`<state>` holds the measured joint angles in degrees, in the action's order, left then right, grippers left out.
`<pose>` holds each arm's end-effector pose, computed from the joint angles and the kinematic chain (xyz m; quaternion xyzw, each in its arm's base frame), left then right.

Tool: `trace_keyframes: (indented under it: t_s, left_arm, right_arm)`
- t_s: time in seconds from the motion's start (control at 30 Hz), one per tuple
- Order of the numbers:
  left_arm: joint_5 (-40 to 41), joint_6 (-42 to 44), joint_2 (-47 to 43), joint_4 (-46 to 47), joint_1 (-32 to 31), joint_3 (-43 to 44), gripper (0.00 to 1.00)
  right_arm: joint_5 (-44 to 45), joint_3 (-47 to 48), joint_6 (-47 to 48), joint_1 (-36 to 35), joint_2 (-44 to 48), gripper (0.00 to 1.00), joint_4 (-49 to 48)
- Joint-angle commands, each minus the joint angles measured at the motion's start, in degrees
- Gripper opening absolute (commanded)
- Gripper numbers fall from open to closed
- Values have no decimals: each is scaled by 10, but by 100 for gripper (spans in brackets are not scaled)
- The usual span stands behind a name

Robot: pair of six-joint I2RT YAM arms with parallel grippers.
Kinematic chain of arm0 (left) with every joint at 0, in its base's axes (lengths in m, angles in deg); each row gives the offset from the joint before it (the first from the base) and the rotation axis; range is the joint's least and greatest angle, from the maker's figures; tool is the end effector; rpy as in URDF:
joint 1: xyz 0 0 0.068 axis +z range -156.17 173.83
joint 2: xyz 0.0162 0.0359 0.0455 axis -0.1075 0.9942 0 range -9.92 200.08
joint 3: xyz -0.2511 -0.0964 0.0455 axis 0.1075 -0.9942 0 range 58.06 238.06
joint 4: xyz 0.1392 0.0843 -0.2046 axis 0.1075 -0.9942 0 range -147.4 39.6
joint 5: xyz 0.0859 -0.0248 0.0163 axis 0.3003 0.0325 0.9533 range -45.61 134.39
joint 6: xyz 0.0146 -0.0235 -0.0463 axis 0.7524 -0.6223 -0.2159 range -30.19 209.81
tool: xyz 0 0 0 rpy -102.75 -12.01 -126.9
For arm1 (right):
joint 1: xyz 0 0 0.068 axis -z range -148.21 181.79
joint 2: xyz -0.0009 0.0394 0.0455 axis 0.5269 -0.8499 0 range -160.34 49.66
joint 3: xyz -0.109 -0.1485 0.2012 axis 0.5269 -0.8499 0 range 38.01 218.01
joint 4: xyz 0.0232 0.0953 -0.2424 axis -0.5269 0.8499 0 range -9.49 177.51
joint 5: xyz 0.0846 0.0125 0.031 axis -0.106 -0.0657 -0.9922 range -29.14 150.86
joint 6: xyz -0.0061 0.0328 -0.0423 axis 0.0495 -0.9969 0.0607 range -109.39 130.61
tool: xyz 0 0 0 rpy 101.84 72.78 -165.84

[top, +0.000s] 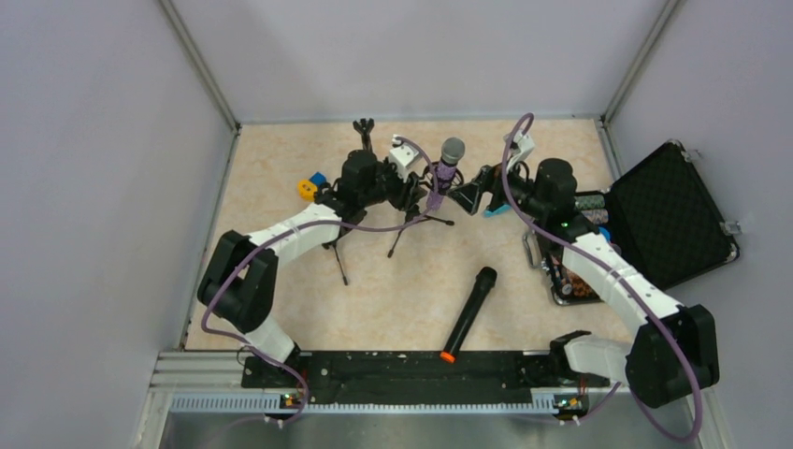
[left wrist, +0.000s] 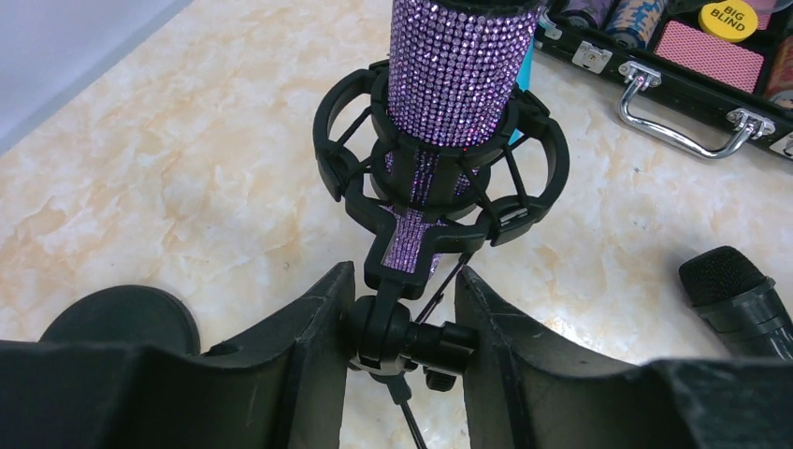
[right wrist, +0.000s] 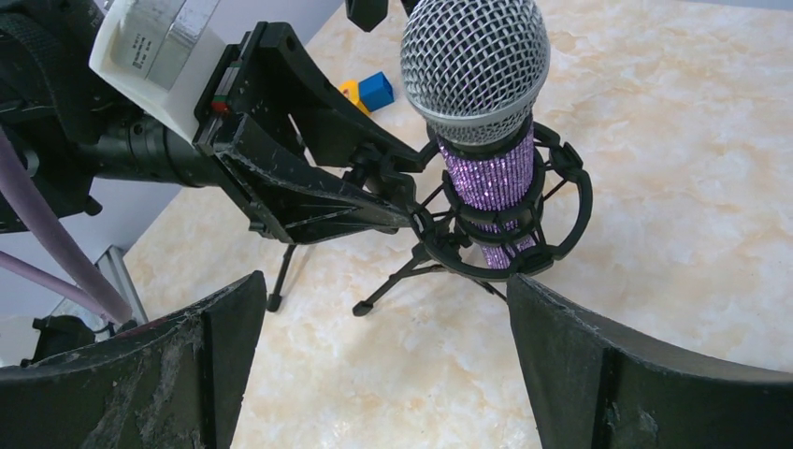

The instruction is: Attach the microphones to the stand

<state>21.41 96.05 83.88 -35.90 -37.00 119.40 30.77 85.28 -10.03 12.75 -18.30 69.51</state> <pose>0.3174 -0.2056 0.2631 0.3631 0.7143 -0.2801 0.5287 0.2538 0.1065 0.3102 -0.1570 0.7404 0.3979 0.5184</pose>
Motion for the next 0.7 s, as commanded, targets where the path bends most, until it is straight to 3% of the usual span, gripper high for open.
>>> trace_keyframes:
  t_s: [0.0, 0.03, 0.67]
  left_arm:
    - [-28, -7, 8, 16, 3, 31, 5]
    - [-30, -9, 6, 14, 2, 33, 0]
    - [17, -125, -13, 131, 1, 66, 0]
  right_arm:
    - [-7, 12, 4, 0, 24, 97, -10]
    - [-7, 12, 4, 0, 26, 97, -8]
    - [0, 16, 2, 0, 63, 97, 11]
